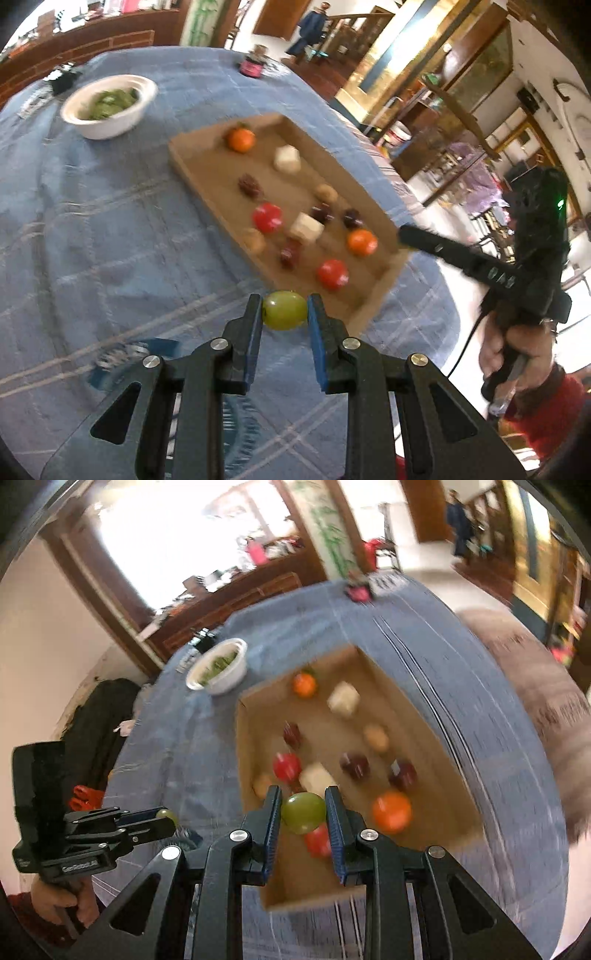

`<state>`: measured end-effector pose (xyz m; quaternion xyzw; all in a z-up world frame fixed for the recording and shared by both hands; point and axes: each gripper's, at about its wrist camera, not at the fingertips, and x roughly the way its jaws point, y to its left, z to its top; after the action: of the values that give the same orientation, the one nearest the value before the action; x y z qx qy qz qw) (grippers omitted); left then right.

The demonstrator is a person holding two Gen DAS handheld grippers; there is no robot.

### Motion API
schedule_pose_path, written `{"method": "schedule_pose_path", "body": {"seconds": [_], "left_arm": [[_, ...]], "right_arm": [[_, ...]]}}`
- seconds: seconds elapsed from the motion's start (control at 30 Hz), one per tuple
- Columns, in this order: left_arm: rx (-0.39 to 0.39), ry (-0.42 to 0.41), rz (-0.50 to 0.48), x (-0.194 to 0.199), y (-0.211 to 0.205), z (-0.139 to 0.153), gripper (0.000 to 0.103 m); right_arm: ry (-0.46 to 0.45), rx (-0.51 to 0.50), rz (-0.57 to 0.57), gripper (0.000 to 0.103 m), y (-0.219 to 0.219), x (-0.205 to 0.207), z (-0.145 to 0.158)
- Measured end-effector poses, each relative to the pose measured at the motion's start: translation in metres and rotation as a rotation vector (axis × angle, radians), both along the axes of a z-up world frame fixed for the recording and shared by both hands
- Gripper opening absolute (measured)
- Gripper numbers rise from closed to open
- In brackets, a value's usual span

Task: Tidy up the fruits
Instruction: 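Carry both green grapes with both tools over the cardboard tray, then open both tools to drop the green grapes into the tray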

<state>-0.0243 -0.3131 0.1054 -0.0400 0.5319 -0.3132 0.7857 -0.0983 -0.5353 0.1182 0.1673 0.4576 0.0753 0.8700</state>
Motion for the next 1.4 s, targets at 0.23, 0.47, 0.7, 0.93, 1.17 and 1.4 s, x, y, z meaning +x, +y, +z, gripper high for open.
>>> {"method": "schedule_pose_path", "body": {"seconds": [0.23,0.47,0.7,0.93,1.17,1.4], "left_arm": [[0.012,0.047,-0.072,0.002,-0.050,-0.017,0.021],[0.044,0.062,-0.073,0.021,-0.073,-0.035,0.021],[0.086,0.091,-0.072,0.026,-0.080,-0.055,0.021],[0.104,0.093,-0.083,0.022,-0.081,-0.062,0.021],[0.114,0.103,-0.071,0.024,-0.085,-0.069,0.021],[0.114,0.093,-0.062,0.025,-0.085,-0.069,0.021]], "right_arm": [[0.040,-0.009,0.024,0.024,-0.015,0.000,-0.021],[0.066,-0.023,0.081,0.025,-0.024,0.023,-0.038],[0.075,-0.067,0.160,0.025,-0.012,0.057,-0.043],[0.106,-0.125,0.180,0.026,-0.003,0.070,-0.061],[0.112,-0.191,0.205,0.028,0.003,0.074,-0.065],[0.103,-0.227,0.228,0.028,0.009,0.072,-0.063]]}}
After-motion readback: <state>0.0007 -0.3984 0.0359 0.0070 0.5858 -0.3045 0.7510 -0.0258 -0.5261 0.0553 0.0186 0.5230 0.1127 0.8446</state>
